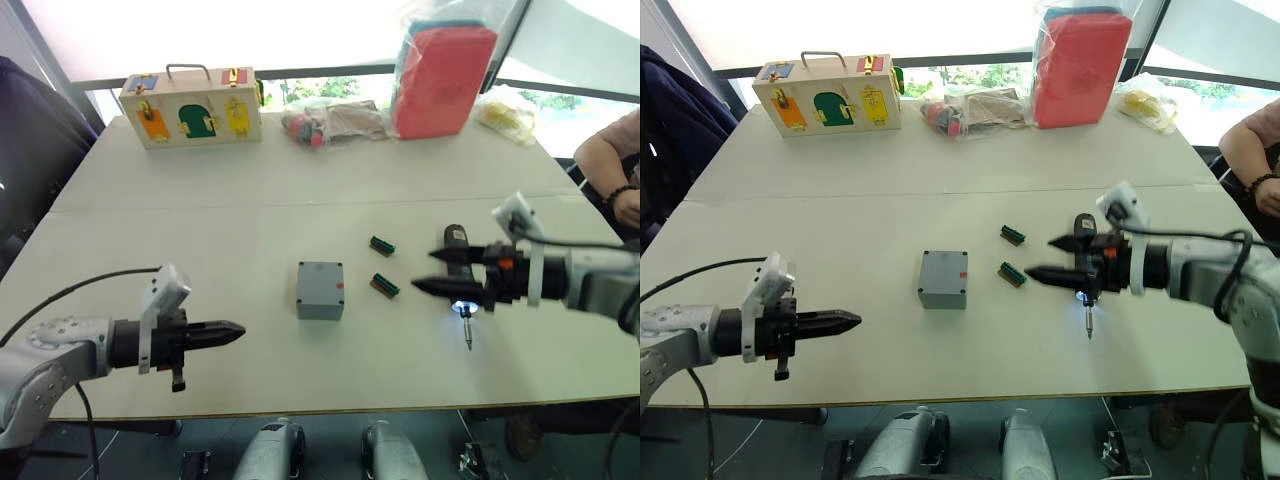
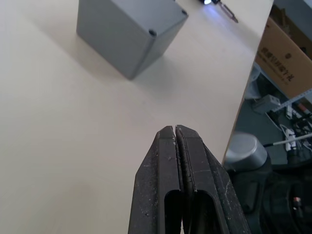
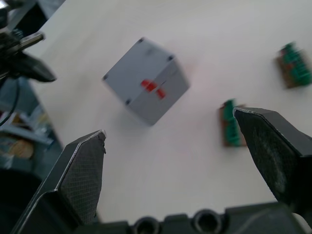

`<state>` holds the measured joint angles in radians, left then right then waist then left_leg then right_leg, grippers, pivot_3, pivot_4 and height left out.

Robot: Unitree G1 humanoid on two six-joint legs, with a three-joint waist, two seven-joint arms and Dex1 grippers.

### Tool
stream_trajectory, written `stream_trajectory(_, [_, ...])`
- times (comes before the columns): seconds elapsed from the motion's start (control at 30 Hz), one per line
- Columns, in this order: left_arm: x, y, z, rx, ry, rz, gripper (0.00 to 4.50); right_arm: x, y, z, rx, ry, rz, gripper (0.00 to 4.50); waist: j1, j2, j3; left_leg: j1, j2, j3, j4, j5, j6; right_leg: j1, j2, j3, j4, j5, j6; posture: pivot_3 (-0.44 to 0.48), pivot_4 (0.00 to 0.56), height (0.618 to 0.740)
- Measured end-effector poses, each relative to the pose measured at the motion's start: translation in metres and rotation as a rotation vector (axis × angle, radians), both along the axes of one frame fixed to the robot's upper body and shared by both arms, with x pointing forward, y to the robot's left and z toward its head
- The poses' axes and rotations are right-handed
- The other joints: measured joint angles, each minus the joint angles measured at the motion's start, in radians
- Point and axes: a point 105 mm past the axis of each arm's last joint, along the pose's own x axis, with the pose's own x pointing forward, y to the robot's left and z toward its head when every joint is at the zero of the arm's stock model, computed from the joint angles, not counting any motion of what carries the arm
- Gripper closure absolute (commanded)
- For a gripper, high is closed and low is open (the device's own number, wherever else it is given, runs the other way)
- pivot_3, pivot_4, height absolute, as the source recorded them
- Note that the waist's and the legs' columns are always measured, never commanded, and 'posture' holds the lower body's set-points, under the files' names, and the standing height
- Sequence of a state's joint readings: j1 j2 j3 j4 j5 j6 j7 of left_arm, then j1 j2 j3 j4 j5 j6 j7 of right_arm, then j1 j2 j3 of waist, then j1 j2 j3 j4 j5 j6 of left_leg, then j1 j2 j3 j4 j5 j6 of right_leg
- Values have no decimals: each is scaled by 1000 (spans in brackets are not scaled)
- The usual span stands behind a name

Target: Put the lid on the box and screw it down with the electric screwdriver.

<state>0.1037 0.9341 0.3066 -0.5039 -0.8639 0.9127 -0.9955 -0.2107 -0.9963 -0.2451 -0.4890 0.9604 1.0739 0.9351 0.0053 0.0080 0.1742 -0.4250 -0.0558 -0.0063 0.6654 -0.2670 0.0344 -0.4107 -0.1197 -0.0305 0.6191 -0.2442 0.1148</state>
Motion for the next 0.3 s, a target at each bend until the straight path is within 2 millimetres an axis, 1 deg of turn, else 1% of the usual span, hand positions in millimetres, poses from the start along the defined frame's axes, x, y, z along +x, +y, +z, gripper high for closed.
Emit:
stream_trajectory(0.07, [-5,1,-2,12,8,7,4500,-27,1,-11,-50,59,122,23,7,0,0,0,0,0,0,0,0,0,-1,0,-1,-2,-3,0,150,740])
stream_trajectory(0.1, [-11,3,-7,22,29,17,4500,-44,0,-20,-102,105,202,23,8,0,0,0,0,0,0,0,0,1,-1,0,-2,-2,-4,0,150,740])
stream_trajectory(0.13, [-16,4,-11,25,52,18,4500,-52,0,-24,-119,128,242,23,8,-1,0,1,0,0,0,0,0,2,-1,0,-3,-2,-4,0,150,740])
stream_trajectory(0.23, [-33,0,-20,36,103,3,4500,-62,2,-34,-114,154,294,23,7,-3,-1,2,0,0,0,-1,0,3,-2,0,-5,-2,-4,0,150,740])
stream_trajectory(0.3, [-35,-1,-20,32,108,4,4500,-61,3,-35,-99,145,293,23,9,-3,-1,2,1,0,0,-1,-1,2,-2,0,-5,-2,-4,0,150,740])
